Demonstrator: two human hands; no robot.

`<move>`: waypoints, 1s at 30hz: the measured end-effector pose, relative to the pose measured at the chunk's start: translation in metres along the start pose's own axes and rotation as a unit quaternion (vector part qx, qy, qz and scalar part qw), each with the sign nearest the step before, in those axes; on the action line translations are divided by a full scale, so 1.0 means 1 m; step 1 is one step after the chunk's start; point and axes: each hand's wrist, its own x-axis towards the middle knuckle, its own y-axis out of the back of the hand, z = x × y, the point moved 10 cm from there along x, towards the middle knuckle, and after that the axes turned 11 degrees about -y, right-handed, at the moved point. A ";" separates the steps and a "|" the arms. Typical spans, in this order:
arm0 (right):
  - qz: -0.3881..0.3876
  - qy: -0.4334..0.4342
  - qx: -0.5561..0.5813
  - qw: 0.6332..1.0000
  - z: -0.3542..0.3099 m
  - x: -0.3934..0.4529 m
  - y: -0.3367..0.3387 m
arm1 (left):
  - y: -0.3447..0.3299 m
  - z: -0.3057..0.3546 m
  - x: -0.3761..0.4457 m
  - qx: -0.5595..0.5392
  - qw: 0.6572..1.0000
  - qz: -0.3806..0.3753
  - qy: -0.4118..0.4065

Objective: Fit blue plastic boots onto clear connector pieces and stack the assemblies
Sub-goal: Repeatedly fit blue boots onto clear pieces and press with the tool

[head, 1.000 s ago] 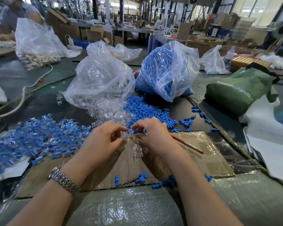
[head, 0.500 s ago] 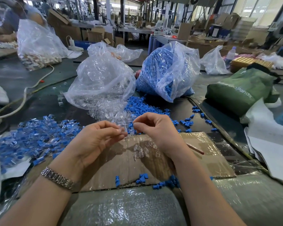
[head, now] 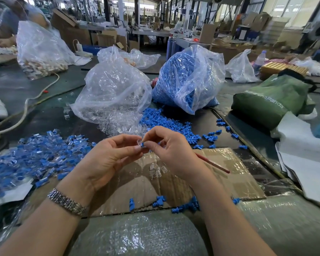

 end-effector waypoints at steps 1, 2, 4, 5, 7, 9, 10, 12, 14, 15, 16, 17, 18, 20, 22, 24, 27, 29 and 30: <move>0.005 0.009 -0.007 1.000 -0.002 -0.001 0.001 | -0.003 0.001 -0.001 0.014 1.000 -0.010 -0.003; 0.008 0.016 -0.011 1.000 -0.004 -0.002 0.002 | -0.005 0.002 -0.002 0.029 0.999 -0.018 -0.008; 0.009 0.022 -0.015 1.000 -0.007 -0.003 0.003 | -0.006 0.005 -0.003 0.056 0.998 -0.018 -0.025; 0.008 0.023 -0.020 1.000 -0.008 -0.004 0.003 | -0.006 0.007 -0.003 0.062 0.997 -0.014 -0.037; 0.009 0.032 -0.035 0.999 -0.012 -0.005 0.002 | -0.006 0.012 -0.003 0.072 0.996 -0.011 -0.058; 0.011 0.043 -0.051 0.998 -0.016 -0.007 0.002 | -0.006 0.015 -0.004 0.089 0.993 -0.016 -0.069; 0.013 0.049 -0.053 0.997 -0.018 -0.007 0.002 | -0.006 0.016 -0.004 0.096 0.993 -0.019 -0.073; 0.016 0.058 -0.055 0.997 -0.021 -0.008 0.003 | -0.006 0.016 -0.004 0.101 0.992 -0.022 -0.072; 0.010 0.058 -0.052 0.997 -0.023 -0.010 0.002 | -0.005 0.015 -0.004 0.098 0.993 -0.025 -0.065; 0.003 0.050 -0.037 0.998 -0.021 -0.010 0.003 | -0.006 0.015 -0.004 0.092 0.993 -0.029 -0.063; -0.002 0.031 -0.011 0.999 -0.018 -0.009 0.006 | -0.006 0.015 -0.004 0.084 0.994 -0.032 -0.061; 0.003 0.006 0.009 1.000 -0.012 -0.008 0.011 | -0.006 0.015 -0.004 0.074 0.995 -0.033 -0.060; 0.028 -0.023 0.006 0.999 -0.004 -0.006 0.020 | -0.005 0.015 -0.004 0.065 0.996 -0.031 -0.059; 0.100 -0.117 -0.097 0.983 0.023 -0.005 0.045 | -0.003 0.016 -0.004 0.059 0.996 -0.024 -0.061; 0.102 -0.252 -0.223 0.936 0.058 -0.011 0.061 | -0.002 0.016 -0.003 0.062 0.996 -0.024 -0.063; 0.038 -0.336 -0.308 0.889 0.083 -0.021 0.062 | -0.001 0.016 -0.003 0.064 0.996 -0.019 -0.066; 0.002 -0.351 -0.365 0.863 0.088 -0.025 0.059 | 0.000 0.015 -0.001 0.058 0.996 -0.013 -0.065; 0.013 -0.344 -0.367 0.864 0.083 -0.024 0.058 | 0.000 0.015 -0.001 0.053 0.997 -0.011 -0.063; 0.017 -0.340 -0.370 0.864 0.080 -0.024 0.057 | 0.001 0.015 -0.001 0.052 0.997 -0.009 -0.063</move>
